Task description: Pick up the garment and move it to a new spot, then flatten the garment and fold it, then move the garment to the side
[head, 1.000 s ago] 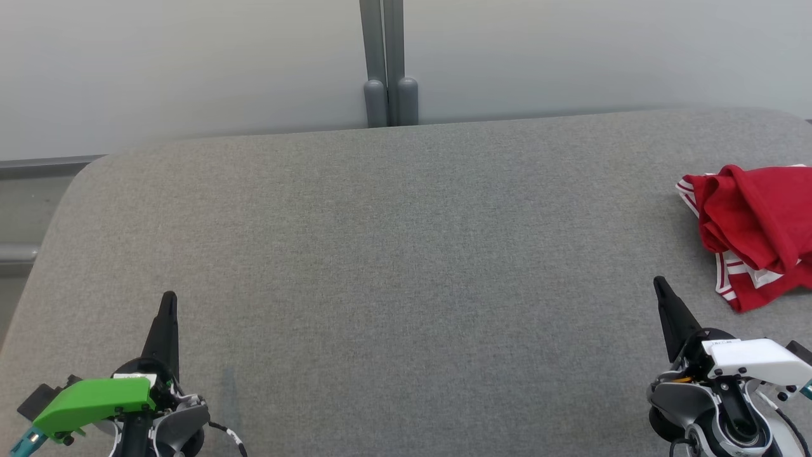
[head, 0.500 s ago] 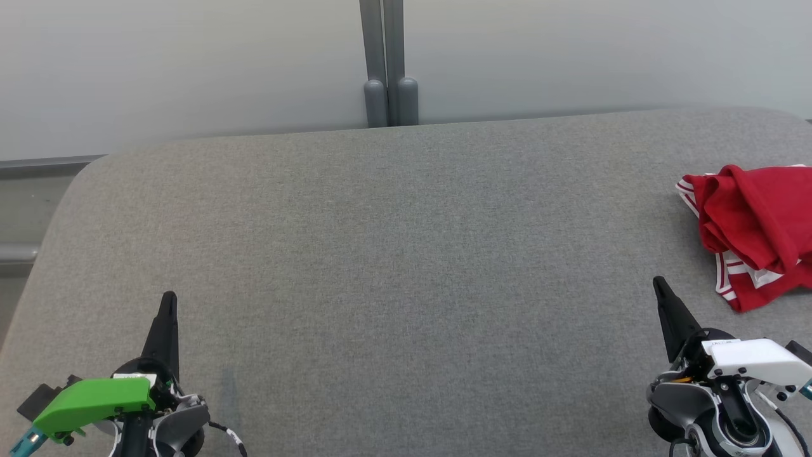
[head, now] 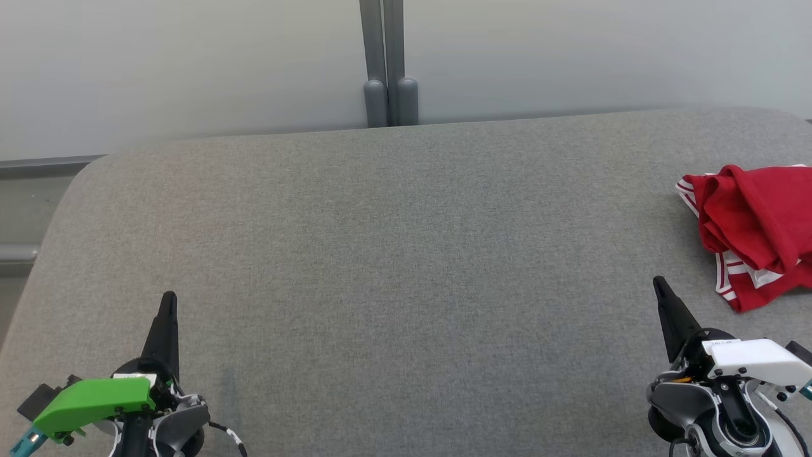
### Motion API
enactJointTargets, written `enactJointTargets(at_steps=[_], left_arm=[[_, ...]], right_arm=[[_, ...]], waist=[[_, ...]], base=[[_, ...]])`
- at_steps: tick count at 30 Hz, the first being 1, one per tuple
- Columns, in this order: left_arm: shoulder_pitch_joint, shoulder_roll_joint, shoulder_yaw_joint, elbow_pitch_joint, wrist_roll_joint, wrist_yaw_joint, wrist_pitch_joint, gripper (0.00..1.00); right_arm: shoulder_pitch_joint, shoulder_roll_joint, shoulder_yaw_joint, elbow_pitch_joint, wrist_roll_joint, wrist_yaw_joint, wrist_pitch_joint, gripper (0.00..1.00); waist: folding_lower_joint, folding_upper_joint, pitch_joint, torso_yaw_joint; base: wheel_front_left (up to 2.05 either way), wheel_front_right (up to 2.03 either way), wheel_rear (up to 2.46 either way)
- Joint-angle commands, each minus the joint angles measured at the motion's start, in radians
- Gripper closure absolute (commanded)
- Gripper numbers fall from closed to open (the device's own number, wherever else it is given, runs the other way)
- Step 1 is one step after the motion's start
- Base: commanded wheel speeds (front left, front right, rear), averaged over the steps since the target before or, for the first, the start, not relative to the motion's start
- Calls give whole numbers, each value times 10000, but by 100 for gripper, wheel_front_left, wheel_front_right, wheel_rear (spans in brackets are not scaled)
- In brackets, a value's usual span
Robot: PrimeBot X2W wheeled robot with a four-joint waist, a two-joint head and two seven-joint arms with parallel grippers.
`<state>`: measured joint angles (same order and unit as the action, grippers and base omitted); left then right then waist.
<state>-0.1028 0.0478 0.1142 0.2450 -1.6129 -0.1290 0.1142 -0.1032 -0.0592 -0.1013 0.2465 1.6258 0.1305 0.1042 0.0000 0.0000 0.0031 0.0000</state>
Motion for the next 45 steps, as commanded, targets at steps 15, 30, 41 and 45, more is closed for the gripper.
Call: enactJointTargets(at_steps=[15, 30, 41, 45], left_arm=[[-123, 44, 22, 10, -1, -53, 34, 100], [-123, 44, 21, 9, -1, -53, 33, 100], [-123, 44, 20, 9, -2, -53, 32, 100], [-123, 44, 22, 8, -2, -53, 32, 100]], right_arm=[[-67, 11, -50, -52, -75, 5, 54, 100], [-69, 26, -73, -50, -91, 5, 70, 100], [-70, 31, -86, -49, -105, 4, 79, 100], [-70, 32, -89, -49, -110, 4, 85, 100]], waist=[[0, 0, 0, 0], [0, 0, 0, 0], [0, 0, 0, 0], [0, 0, 0, 0]], base=[[0, 0, 0], [0, 0, 0], [0, 0, 0], [0, 0, 0]])
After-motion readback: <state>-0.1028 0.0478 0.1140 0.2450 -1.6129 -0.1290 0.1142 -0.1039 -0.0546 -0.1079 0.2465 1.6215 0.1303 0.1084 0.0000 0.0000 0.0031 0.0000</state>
